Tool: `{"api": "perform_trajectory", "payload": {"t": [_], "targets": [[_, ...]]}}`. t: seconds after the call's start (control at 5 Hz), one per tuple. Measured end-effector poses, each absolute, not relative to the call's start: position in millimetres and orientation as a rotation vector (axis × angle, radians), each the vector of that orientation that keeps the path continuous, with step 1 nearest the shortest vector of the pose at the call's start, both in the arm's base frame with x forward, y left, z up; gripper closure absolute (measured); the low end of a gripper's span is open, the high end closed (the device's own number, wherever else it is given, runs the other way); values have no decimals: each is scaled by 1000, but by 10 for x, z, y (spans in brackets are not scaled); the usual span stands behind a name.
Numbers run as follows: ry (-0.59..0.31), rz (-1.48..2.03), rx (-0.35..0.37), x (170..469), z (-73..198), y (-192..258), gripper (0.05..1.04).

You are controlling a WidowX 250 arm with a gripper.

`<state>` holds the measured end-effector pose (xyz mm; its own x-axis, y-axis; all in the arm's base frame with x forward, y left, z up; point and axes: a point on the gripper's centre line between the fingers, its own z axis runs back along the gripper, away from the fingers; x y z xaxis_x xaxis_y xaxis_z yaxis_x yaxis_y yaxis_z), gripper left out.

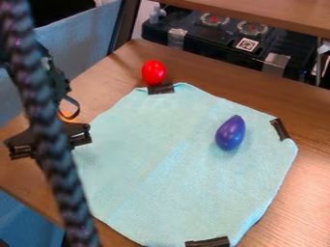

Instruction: Fold the cloth from left to right

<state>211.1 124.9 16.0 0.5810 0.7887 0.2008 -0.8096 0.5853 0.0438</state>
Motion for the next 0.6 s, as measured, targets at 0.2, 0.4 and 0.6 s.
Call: {"api": "perform_trajectory", "payload": {"t": [0.2,0.4,0.6], "targets": [[-164,944,132,2126,158,1250,981],[-152,955,126,2119,169,1237,1026],[-165,1004,91,2208,413,1118,1031]]}}
